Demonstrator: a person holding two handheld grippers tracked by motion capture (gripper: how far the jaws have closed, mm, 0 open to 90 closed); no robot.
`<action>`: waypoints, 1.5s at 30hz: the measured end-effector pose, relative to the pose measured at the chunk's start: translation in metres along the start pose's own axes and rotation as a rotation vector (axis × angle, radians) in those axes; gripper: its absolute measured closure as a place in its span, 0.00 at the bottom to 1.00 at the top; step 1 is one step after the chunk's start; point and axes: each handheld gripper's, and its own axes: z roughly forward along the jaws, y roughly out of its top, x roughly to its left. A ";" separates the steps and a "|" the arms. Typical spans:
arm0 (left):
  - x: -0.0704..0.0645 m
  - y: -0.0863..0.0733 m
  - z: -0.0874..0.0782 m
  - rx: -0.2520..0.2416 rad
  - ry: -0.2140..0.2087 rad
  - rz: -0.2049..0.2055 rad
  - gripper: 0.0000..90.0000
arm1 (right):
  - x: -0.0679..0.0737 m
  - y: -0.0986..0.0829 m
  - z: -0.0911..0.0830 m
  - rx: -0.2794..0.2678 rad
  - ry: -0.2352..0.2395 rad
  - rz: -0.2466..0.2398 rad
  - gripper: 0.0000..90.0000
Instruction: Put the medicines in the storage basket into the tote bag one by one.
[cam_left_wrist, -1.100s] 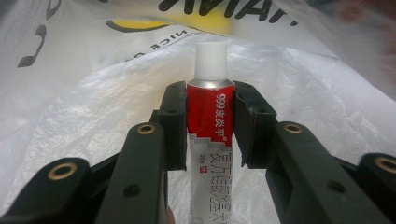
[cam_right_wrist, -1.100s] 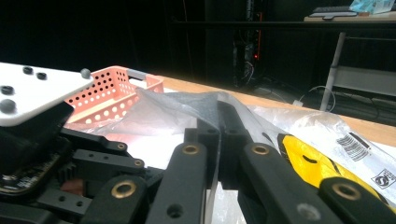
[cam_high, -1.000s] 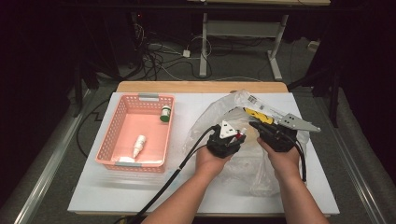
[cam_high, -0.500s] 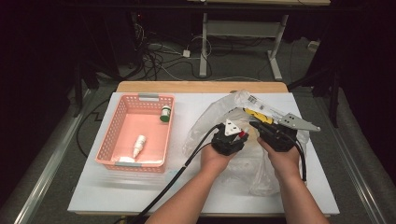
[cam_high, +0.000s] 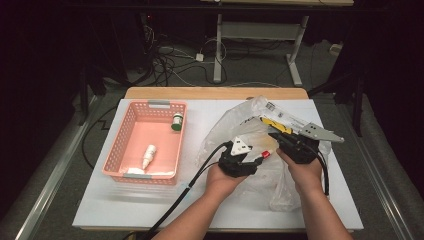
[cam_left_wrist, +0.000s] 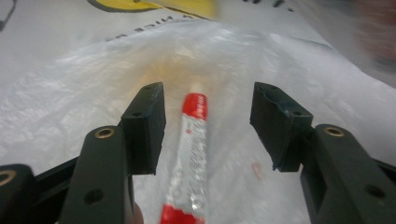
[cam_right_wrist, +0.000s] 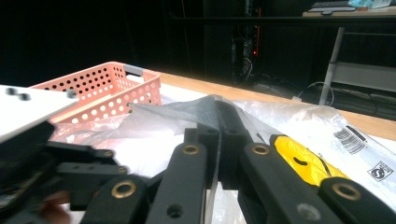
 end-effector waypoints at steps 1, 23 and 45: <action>-0.001 -0.001 -0.004 0.002 -0.013 0.003 0.45 | 0.000 0.000 -0.001 0.000 -0.002 0.003 1.00; -0.011 -0.044 -0.059 0.032 -0.066 0.006 0.11 | 0.007 -0.004 -0.001 0.020 -0.002 -0.024 1.00; -0.016 -0.040 -0.120 -0.005 -0.035 0.028 0.00 | 0.009 -0.004 -0.003 0.022 -0.001 -0.034 1.00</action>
